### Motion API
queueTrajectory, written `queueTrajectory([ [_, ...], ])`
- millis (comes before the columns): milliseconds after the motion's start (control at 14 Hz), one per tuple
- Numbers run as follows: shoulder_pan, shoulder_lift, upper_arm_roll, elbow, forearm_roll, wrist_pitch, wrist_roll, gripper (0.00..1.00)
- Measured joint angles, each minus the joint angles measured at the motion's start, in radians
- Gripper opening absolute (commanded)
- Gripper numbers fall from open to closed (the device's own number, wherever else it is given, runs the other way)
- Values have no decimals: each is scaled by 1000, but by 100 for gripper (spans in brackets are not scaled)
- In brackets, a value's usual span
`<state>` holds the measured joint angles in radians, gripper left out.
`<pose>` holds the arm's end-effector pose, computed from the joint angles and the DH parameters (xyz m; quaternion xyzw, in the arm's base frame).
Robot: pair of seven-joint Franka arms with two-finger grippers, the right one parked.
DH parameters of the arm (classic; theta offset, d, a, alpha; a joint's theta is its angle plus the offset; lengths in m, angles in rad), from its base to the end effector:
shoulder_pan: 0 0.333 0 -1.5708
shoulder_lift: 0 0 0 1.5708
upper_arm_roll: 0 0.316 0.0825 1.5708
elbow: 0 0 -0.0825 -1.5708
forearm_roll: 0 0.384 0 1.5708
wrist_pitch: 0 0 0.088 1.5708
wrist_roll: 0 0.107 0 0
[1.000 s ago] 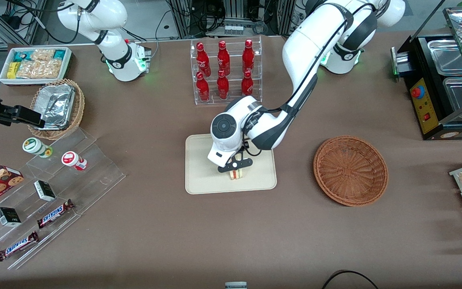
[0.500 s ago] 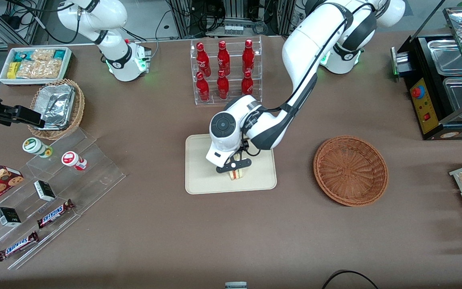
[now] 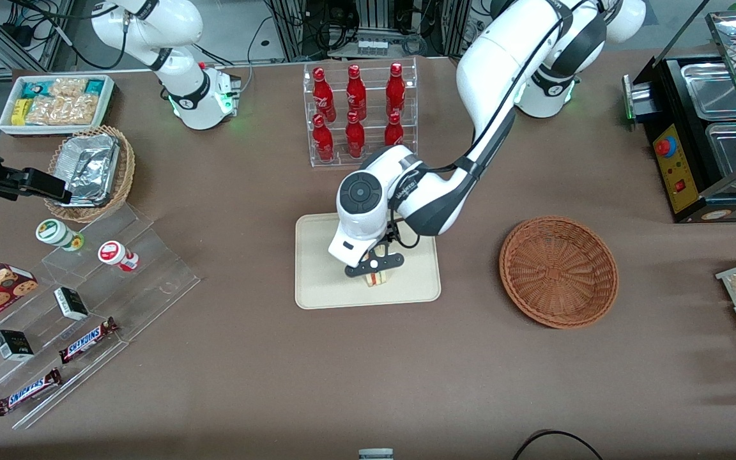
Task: Place sandwich from basket to tray
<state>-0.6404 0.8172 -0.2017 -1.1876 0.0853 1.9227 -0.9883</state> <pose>0.5335 -0.5263 0.2960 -0.9952 -0.0855 0.0481 0.0054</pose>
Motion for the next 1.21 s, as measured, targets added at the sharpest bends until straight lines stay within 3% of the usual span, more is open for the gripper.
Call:
queueTrajectory([
  [286, 26, -56, 4, 2, 3, -54, 12, 100],
  [500, 101, -139, 6, -9, 3, -96, 70, 100],
  [1214, 391, -413, 9, -245, -71, -171, 500, 100],
])
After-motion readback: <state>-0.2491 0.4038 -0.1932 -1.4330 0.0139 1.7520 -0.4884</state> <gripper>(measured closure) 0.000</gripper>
